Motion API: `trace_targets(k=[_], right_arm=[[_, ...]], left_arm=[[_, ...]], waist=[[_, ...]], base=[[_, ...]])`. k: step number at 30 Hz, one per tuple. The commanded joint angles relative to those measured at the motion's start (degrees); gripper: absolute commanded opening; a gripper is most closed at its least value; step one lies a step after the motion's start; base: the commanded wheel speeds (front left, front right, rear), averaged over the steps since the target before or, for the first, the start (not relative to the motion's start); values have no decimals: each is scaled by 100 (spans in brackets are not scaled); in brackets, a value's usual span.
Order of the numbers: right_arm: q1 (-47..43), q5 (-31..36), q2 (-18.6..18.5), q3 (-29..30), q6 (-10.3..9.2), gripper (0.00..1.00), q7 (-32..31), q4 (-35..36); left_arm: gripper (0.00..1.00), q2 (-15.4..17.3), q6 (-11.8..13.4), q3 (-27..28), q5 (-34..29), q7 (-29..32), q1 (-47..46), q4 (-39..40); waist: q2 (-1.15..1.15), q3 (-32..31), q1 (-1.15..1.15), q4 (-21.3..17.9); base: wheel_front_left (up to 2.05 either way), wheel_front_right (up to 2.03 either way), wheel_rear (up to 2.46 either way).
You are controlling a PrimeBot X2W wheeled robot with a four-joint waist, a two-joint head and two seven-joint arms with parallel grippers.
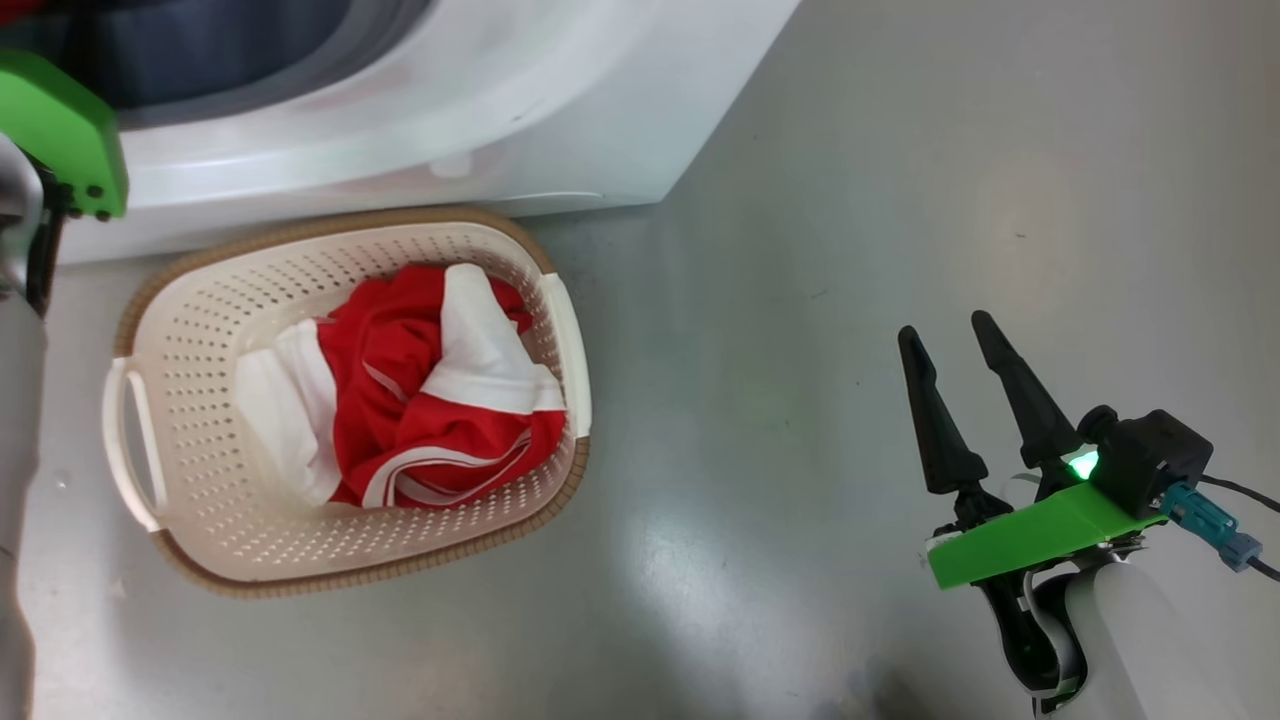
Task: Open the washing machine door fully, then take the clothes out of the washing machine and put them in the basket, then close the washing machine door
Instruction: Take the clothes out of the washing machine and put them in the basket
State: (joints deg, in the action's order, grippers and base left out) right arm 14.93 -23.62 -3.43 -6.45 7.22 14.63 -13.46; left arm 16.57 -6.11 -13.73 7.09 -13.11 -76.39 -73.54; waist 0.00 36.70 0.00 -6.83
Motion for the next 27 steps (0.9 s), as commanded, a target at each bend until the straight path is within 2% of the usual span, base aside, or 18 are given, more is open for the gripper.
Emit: trace_targets(k=[1, 6, 7, 9, 10, 19, 27], right_arm=[[-21, 65, 10, -143, 26, 100, 37, 133], [-6, 64, 21, -172, 26, 100, 37, 146], [-2, 62, 22, -176, 26, 100, 37, 148], [3, 61, 25, -176, 26, 100, 37, 152], [5, 63, 27, -167, 26, 100, 37, 156], [38, 104, 35, -90, 26, 100, 37, 151], [-18, 137, 20, 6, 26, 100, 37, 164]], left_arm=[[100, 341, 54, 42, -21, 10, -88, 60], [98, 452, 111, 3, -12, 40, -131, 17], [42, 465, 119, -5, -8, 40, -136, 12], [6, 490, 140, -22, -4, 22, -153, 4], [0, 492, 146, -27, 4, 10, -159, 1], [0, 295, 199, 188, 332, -179, 5, 292], [0, 159, 249, 713, 650, -187, 879, 1814]], waist=[[0, 60, 0, -57], [0, 112, 0, -115], [0, 118, 0, -123], [0, 125, 0, -130], [0, 127, 0, -126], [0, 69, 0, 43], [0, -74, 0, 259]], base=[[0, 0, 0], [0, 0, 0], [0, 0, 0], [0, 0, 0], [0, 0, 0], [0, 0, 0], [0, 0, 0]])
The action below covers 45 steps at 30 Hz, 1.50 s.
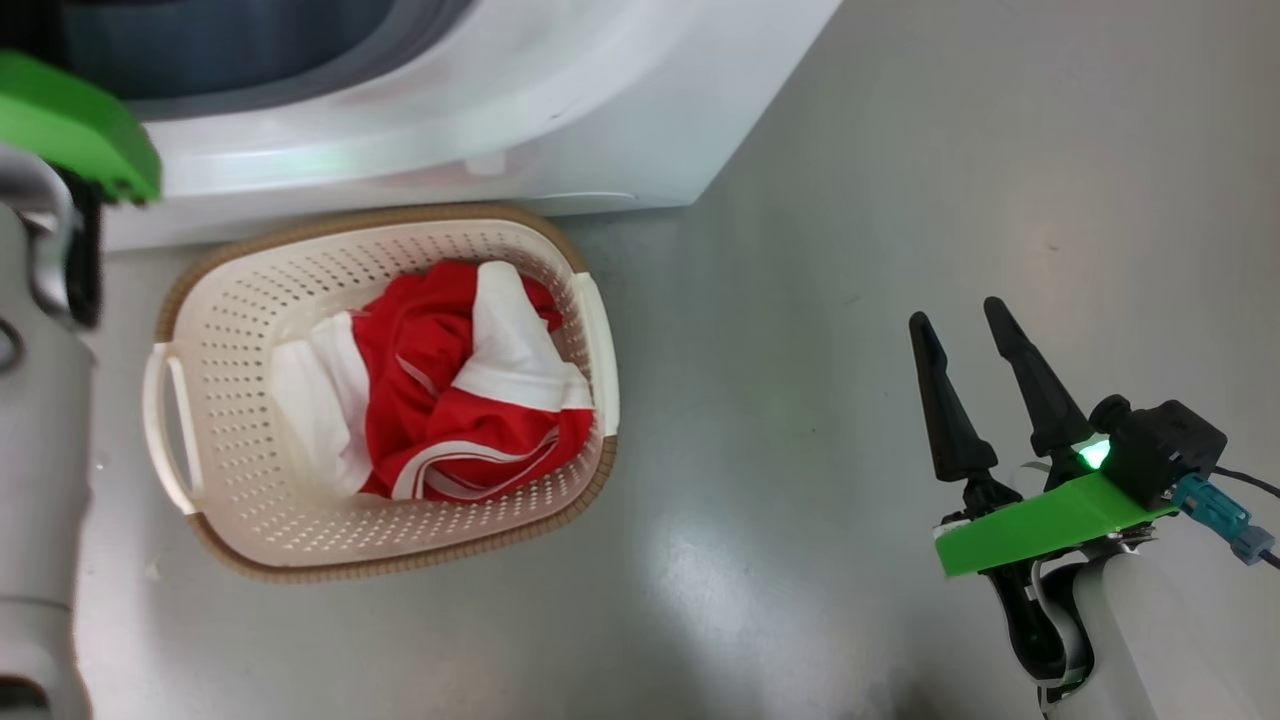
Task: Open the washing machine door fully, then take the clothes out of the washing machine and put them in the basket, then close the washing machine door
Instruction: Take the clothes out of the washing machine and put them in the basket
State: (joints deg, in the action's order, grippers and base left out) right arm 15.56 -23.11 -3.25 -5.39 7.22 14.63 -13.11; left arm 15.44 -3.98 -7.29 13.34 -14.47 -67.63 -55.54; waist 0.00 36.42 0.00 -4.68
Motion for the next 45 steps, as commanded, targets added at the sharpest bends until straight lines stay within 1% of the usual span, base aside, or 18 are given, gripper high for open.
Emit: trace_targets(k=[1, 7, 17, 22, 25, 26, 30, 38, 40, 45], right_arm=[[-90, 90, -13, -102, 26, 100, 37, 126], [-120, 94, -86, -92, 26, 100, 37, 102], [-158, 86, -107, -75, 26, 100, 37, 78], [-201, 81, -126, -44, 26, 100, 37, 71], [-219, 80, -147, -27, 26, 100, 37, 72], [-236, 79, -164, -11, 26, 100, 37, 74], [-276, 83, -197, 18, 26, 100, 37, 81], [-331, 78, -251, 30, 26, 100, 37, 59], [-335, 76, -258, 29, 26, 100, 37, 56], [-353, 77, -271, 25, 26, 100, 37, 46]], left_arm=[[0, 239, 17, 128, 37, -51, 140, 199], [0, 20, -82, 428, -4, -51, 713, 1017], [0, -356, -239, 959, -158, -52, 1422, 2144], [0, -589, -303, 1172, -241, -52, 1844, 2834], [0, -722, -329, 1214, -296, -52, 2122, 3252], [0, -801, -338, 1247, -310, -52, 2298, 3528], [0, -937, -347, 1283, -293, -52, 2628, 4053], [0, -1074, -349, 1222, -194, -52, 3248, 5029], [0, -1087, -349, 1215, -188, -52, 3321, 5129], [0, -1143, -350, 1213, -179, -52, 3627, 5679]], waist=[[0, -72, 0, 73], [0, -189, 0, 222], [0, -316, 0, 341], [0, -395, 0, 398], [0, -440, 0, 433], [0, -469, 0, 463], [0, -521, 0, 531], [0, -615, 0, 638], [0, -623, 0, 648], [0, -652, 0, 682]], base=[[0, 0, 0], [0, 0, 0], [0, 0, 0], [0, 0, 0], [0, 0, 0], [0, 0, 0], [0, 0, 0], [0, 0, 0], [0, 0, 0], [0, 0, 0]])
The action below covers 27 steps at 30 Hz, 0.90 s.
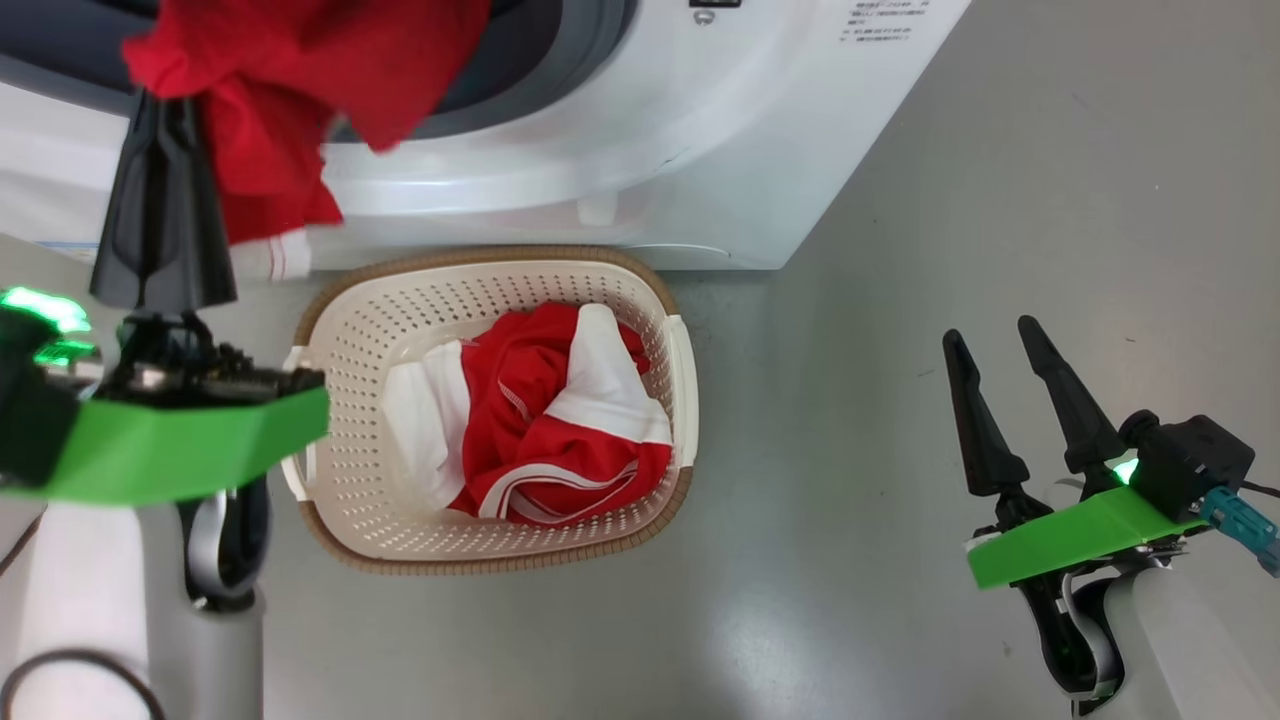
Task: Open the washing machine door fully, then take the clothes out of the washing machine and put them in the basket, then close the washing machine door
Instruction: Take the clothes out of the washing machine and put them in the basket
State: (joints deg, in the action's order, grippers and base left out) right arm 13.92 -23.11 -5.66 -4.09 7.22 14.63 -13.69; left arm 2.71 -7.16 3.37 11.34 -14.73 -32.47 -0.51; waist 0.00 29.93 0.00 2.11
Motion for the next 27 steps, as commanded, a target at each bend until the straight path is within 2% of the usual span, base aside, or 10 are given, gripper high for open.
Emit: trace_targets(k=[1, 10, 13, 20, 27], right_arm=[[-194, 77, -32, -105, 26, 100, 37, 104], [-192, 77, -57, -111, 26, 100, 37, 101], [-187, 76, -63, -109, 26, 100, 37, 102], [-153, 83, -50, -131, 26, 100, 37, 120], [-73, 97, -4, -170, 26, 100, 37, 153]], left_arm=[[0, 118, -32, 151, 24, -27, 166, 300], [0, 38, -32, 151, 15, -27, 515, 1368], [0, 26, -33, 119, 50, -27, 650, 1433], [0, 19, -33, -107, 259, -27, 931, 978], [0, 18, -33, -350, 368, -27, 1032, -258]], waist=[[0, -3, 0, 9], [0, 22, 0, 46], [0, 37, 0, 54], [0, 110, 0, 23], [0, 319, 0, -48]], base=[[0, 0, 0], [0, 0, 0], [0, 0, 0], [0, 0, 0], [0, 0, 0]])
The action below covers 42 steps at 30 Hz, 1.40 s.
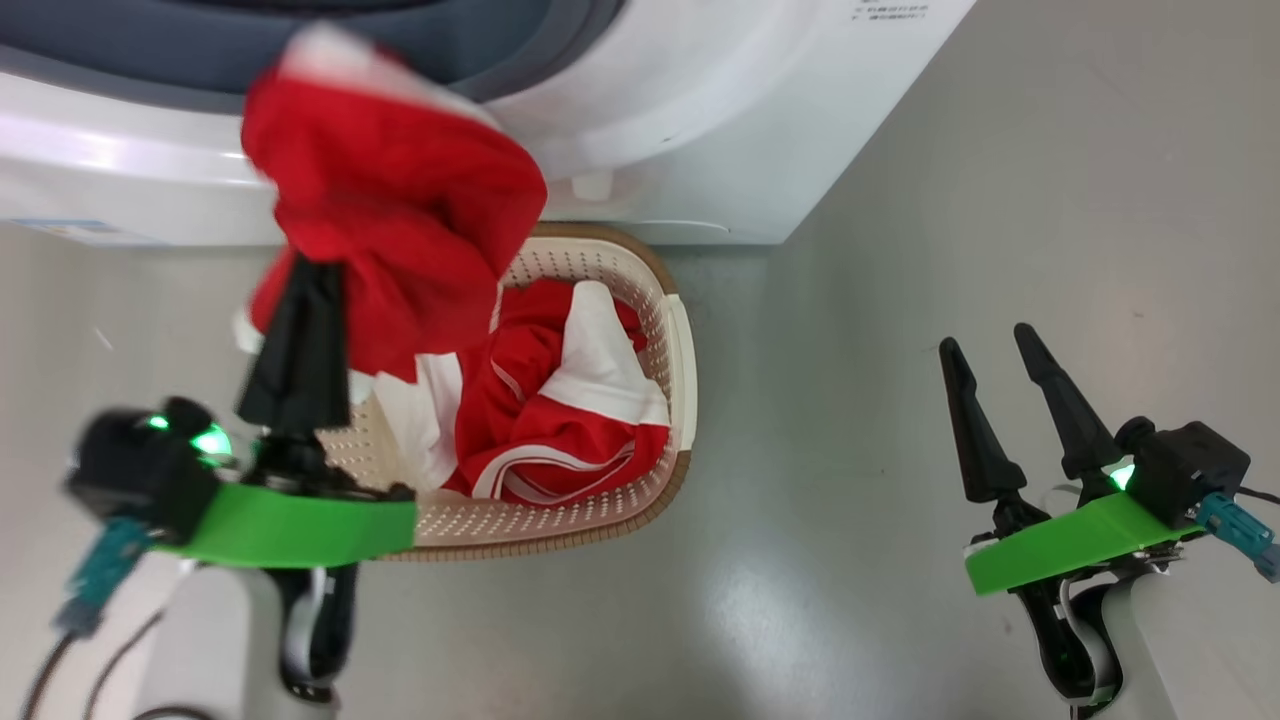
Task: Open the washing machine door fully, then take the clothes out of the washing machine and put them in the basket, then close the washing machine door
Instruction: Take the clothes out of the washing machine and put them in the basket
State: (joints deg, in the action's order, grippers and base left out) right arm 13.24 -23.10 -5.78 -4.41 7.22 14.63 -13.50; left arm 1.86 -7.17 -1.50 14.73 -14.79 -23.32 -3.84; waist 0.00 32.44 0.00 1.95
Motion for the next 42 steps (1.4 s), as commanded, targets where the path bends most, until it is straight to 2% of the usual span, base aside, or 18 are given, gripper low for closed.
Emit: trace_targets(k=[1, 11, 23, 37, 38, 40, 41, 42], right_arm=[[15, 95, 14, -137, 26, 100, 37, 137], [218, 123, 62, -123, 26, 100, 37, 194], [370, 163, 111, -192, 26, 100, 37, 255], [390, 195, 168, -205, 26, 100, 37, 341], [389, 197, 166, -199, 26, 100, 37, 335], [388, 202, 160, -178, 26, 100, 37, 324], [386, 205, 155, -165, 26, 100, 37, 317], [384, 209, 153, -158, 26, 100, 37, 309]], left_arm=[[0, 102, -32, 85, 41, -20, 79, -147], [0, 182, -32, -420, -67, -20, -717, -2412], [0, 416, -32, -835, 134, -20, -1613, -4203], [0, 668, -32, -1454, 566, -21, -2320, -5256], [6, 669, -32, -1479, 599, -21, -2341, -5295], [39, 664, -32, -1509, 654, -21, -2372, -5317], [62, 658, -32, -1520, 679, -21, -2372, -5314], [80, 653, -32, -1528, 705, -21, -2364, -5308]], waist=[[0, 102, 0, -41], [0, 554, 0, -173], [0, 1057, 0, -315], [0, 1337, 0, -435], [0, 1324, 0, -433], [0, 1301, 0, -417], [0, 1278, 0, -403], [0, 1256, 0, -393]], base=[[0, 0, 0], [0, 0, 0], [0, 0, 0], [0, 0, 0], [0, 0, 0], [0, 0, 0], [0, 0, 0], [0, 0, 0]])
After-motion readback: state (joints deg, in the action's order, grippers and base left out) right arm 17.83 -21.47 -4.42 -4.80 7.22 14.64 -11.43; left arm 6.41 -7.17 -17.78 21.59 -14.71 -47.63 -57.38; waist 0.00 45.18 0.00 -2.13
